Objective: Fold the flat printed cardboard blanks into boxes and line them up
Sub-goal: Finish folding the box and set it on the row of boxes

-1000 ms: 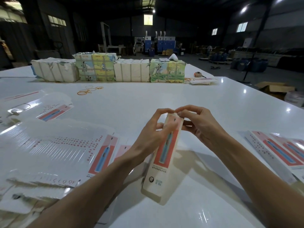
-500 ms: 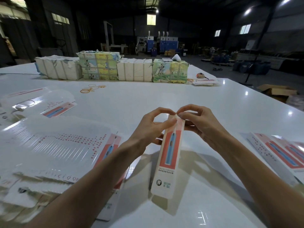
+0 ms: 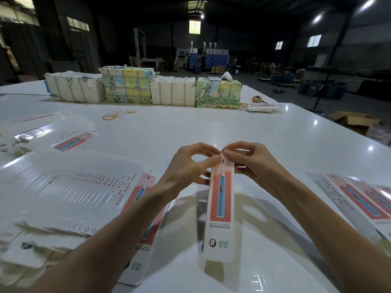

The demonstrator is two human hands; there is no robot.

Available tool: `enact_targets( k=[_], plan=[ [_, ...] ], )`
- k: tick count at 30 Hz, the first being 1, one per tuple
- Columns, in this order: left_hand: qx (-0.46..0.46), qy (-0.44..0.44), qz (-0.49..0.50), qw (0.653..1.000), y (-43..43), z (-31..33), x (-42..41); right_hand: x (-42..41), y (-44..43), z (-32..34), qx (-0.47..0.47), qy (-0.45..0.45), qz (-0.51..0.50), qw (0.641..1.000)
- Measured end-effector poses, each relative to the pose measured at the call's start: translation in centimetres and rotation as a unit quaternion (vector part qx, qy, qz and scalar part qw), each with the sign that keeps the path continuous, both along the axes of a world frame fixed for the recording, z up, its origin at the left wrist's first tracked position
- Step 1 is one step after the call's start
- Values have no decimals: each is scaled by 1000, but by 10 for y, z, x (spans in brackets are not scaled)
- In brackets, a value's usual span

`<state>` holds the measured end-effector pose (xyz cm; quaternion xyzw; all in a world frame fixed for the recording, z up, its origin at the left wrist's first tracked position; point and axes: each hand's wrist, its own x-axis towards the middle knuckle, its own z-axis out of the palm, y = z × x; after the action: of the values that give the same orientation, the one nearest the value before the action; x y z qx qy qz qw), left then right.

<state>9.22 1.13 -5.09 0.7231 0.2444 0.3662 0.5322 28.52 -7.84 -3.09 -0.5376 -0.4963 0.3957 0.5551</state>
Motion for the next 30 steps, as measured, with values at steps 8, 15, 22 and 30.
enact_targets(
  k=[8, 15, 22, 30],
  plan=[
    [10, 16, 8, 1000, 2, 3, -1, -8, -1, -3, 47, -39, -11, 998],
    [32, -1, 61, 998, 1, 5, -3, -15, 1, -3, 39, 16, -7, 999],
    [-57, -48, 54, 996, -2, 3, 0, -12, -1, -6, 64, 38, -5, 997],
    [-133, -48, 13, 990, 2, 3, -1, -13, 0, -8, 84, 22, -11, 996]
  ],
)
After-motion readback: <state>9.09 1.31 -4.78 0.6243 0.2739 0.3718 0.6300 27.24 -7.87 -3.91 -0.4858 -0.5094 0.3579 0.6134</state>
